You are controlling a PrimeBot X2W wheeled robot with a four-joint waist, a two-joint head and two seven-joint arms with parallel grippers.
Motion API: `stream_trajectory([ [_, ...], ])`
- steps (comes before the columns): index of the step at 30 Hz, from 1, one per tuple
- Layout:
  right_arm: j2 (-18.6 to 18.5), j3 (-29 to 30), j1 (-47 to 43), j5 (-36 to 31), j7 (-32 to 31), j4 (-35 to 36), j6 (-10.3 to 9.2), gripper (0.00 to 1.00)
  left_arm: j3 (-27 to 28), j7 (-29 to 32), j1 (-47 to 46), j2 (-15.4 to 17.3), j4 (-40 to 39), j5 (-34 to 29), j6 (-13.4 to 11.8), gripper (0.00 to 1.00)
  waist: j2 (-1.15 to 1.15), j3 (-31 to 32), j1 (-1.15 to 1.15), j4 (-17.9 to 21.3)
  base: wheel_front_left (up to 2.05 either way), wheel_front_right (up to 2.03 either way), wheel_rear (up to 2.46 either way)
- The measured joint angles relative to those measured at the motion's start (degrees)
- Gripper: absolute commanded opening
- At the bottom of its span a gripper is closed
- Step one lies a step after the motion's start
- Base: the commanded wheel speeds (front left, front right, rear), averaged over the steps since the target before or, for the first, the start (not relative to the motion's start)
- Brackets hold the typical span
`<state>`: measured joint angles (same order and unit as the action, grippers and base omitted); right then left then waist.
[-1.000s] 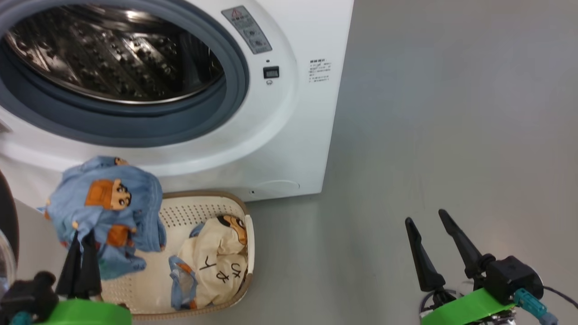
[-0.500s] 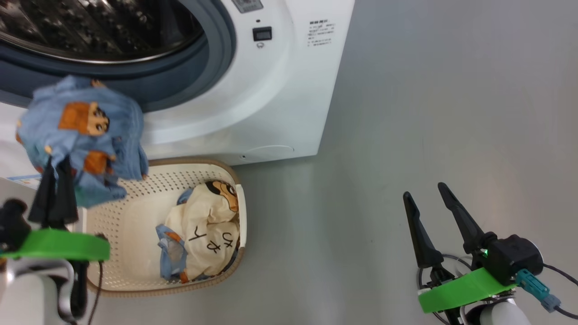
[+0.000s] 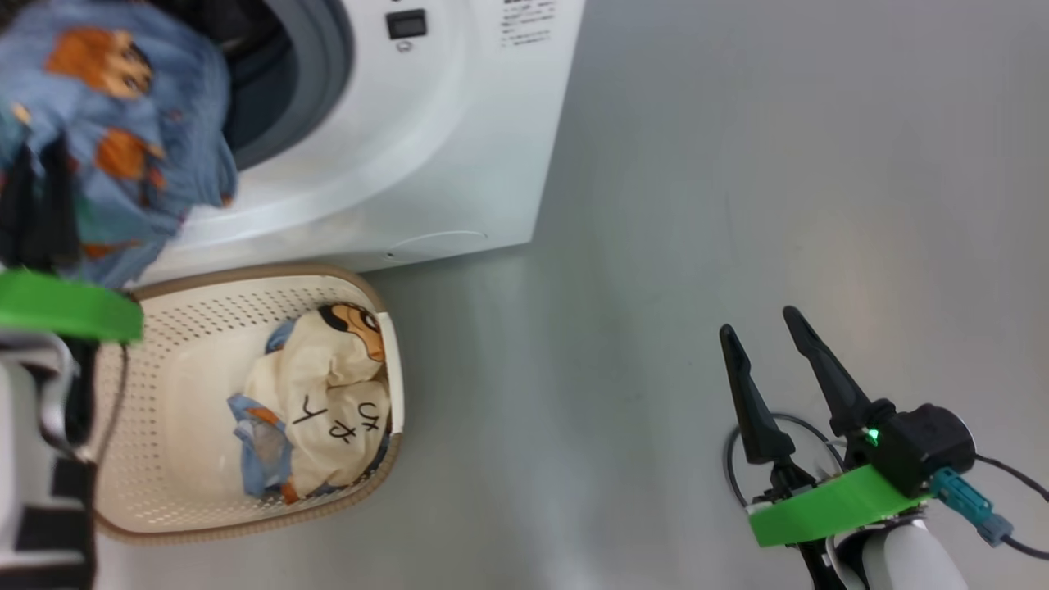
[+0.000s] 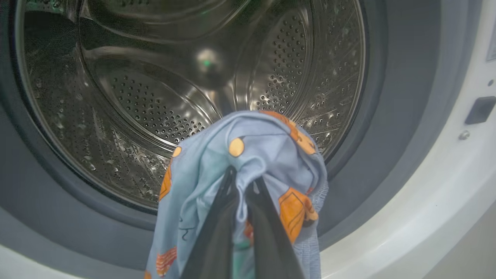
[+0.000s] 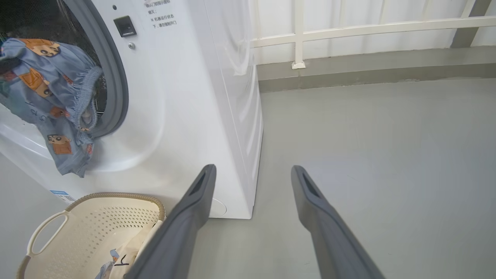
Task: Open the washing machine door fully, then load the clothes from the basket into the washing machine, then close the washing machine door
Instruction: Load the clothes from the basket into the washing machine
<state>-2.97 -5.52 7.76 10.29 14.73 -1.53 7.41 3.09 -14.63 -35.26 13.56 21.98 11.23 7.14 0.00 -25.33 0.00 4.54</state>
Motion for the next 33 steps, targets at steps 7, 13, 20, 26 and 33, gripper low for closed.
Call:
stream_trajectory([
  [7, 0.0, -1.0, 1.3, 0.5, 0.0, 0.4, 0.00, 1.00, -1.2, 1.0, -9.3, 3.5, 5.2, 0.2, 0.2, 0.00, 0.00, -2.4, 0.00, 2.2, 0.00, 0.00, 0.00],
  [13, 0.0, -1.3, 1.8, 1.0, 0.0, 0.6, 0.00, 1.00, -3.1, 2.2, -16.8, 5.5, 9.6, 0.3, 0.2, 0.00, 0.00, -5.0, 0.00, 3.5, 0.00, 0.00, 0.00],
  [20, 0.0, -2.5, 2.2, 2.1, 0.0, 1.1, 0.00, 1.00, -4.6, 3.0, -24.1, 7.1, 15.1, 0.8, 0.2, 0.00, 0.00, -8.6, 0.00, 4.6, 0.00, 0.00, 0.00],
  [26, 0.0, -2.8, 3.4, 2.4, 0.0, 1.4, 0.00, 1.00, -7.4, 2.9, -30.2, 7.5, 17.9, 0.8, 0.2, 0.00, 0.00, -12.0, 0.00, 5.2, 0.00, 0.00, 0.00],
  [33, 0.0, -4.2, 5.4, 2.8, 0.0, 1.5, 0.00, 1.00, -8.8, 2.4, -36.8, 7.9, 23.0, 1.5, 0.2, 0.00, 0.00, -15.7, 0.00, 5.5, 0.00, 0.00, 0.00],
])
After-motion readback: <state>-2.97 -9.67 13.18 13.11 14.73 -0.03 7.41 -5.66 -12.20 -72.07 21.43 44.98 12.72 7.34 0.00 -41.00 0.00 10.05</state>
